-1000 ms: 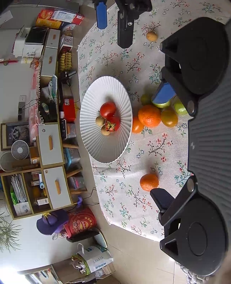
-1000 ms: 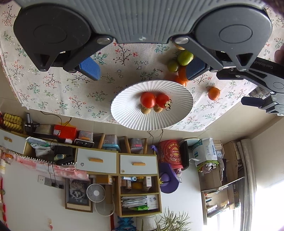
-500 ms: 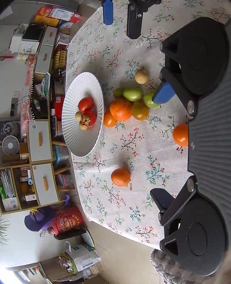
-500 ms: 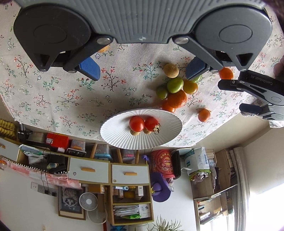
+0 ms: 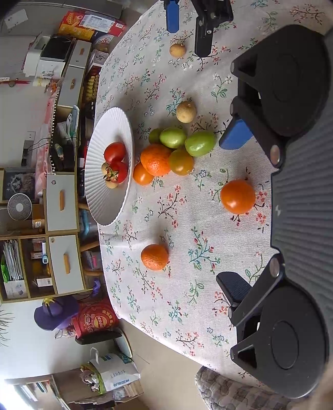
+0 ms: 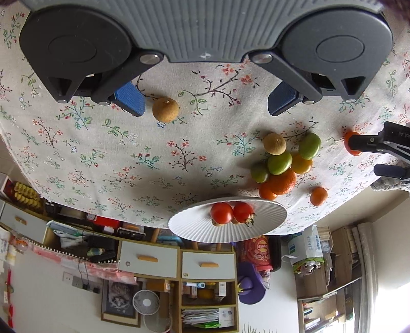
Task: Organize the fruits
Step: 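Close the left tool on an orange tomato while the right tool grasps a brown kiwi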
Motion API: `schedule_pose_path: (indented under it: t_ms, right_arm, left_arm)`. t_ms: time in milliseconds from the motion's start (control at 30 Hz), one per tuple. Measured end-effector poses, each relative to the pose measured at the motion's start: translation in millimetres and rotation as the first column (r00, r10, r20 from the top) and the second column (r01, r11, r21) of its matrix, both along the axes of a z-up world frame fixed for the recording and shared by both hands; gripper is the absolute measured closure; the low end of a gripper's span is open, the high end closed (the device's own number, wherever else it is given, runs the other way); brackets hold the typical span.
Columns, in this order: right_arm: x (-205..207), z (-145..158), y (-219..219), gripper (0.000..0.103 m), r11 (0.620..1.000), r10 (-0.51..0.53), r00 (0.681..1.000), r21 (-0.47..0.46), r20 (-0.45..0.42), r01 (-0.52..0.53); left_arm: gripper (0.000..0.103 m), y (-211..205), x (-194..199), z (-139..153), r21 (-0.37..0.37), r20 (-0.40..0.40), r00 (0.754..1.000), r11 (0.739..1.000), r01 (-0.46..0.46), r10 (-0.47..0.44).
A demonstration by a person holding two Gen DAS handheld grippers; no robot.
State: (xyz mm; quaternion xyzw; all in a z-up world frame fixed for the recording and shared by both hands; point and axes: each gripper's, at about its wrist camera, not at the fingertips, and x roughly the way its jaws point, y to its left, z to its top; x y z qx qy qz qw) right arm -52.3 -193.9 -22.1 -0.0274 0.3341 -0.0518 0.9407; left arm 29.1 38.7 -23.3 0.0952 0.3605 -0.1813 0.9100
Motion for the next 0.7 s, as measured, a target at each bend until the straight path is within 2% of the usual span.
schedule_pose_path:
  t_ms: [200,267,400,600,700]
  right_arm:
    - [0,-16,-14,0.001,0.997,-0.077,0.995,0.001,-0.063,0.078]
    - [-4,-17,-16,0.001,0.997,-0.075,0.996,0.009,-0.043,0.075]
    - [-4,-19,-12,0.000,0.998,-0.057,0.998,-0.015,-0.036,0.056]
    - [0,-20,-14,0.001,0.999,-0.042,0.999,-0.015,-0.011,0.042]
    - [1,-20,-17,0.001,0.999,-0.047,0.999,-0.012,-0.006,0.047]
  left_arm:
    - [0.005,-9,-6,-16,0.015,-0.033,0.999,1.000,-0.002,0.003]
    - [0.004,-9,-7,-21,0.024,-0.040,0.999,1.000,-0.017,0.018]
    - [0.004,-1,-10,-23,-0.028,-0.043,0.997,0.998,-0.058,0.057]
    - [0.005,-3,-17,-23,-0.028,-0.025,0.995,0.995,-0.093,0.093]
    - [0.011,-3,-18,-21,-0.036,-0.027,0.995,0.995,-0.096,0.095]
